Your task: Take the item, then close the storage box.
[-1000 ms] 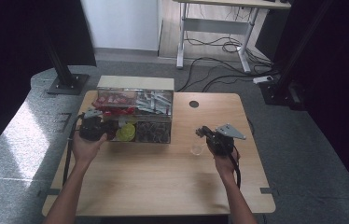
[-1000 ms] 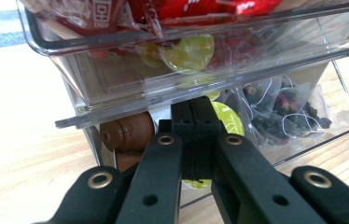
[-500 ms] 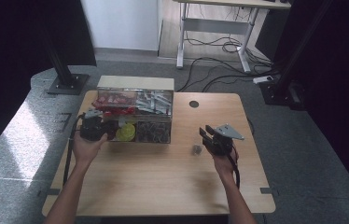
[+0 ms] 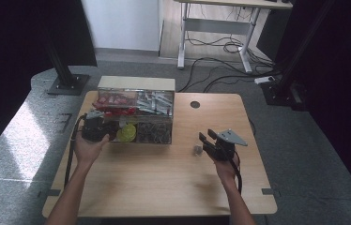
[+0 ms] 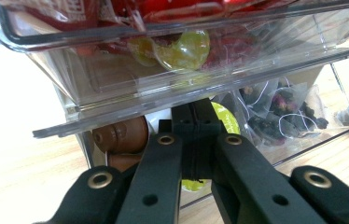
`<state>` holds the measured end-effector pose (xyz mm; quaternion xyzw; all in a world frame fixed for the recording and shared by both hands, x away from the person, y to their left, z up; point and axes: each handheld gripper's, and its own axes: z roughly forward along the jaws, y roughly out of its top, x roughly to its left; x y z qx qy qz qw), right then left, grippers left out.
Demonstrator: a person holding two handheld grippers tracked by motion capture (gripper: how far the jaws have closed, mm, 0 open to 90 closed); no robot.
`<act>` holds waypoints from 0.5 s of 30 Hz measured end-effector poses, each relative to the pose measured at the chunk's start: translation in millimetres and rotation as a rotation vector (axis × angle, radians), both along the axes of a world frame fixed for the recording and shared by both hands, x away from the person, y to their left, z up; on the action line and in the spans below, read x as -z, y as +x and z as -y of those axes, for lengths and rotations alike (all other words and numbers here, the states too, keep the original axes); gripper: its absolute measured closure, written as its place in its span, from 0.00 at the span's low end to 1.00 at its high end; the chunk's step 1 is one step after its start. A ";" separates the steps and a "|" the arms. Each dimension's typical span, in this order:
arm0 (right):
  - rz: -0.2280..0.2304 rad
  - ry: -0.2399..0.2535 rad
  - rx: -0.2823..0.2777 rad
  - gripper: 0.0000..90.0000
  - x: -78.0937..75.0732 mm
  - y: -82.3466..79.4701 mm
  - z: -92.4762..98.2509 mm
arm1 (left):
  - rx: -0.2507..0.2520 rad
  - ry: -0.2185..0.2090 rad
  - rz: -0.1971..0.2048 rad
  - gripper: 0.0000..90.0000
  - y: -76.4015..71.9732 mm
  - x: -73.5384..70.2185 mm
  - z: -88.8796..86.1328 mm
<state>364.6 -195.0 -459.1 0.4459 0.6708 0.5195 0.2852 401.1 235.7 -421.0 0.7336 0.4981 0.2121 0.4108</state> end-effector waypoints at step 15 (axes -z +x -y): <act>-0.014 -0.004 -0.013 0.62 10.6 -12.5 4.3 | 0.004 -0.001 -0.008 1.00 -2.3 4.6 0.6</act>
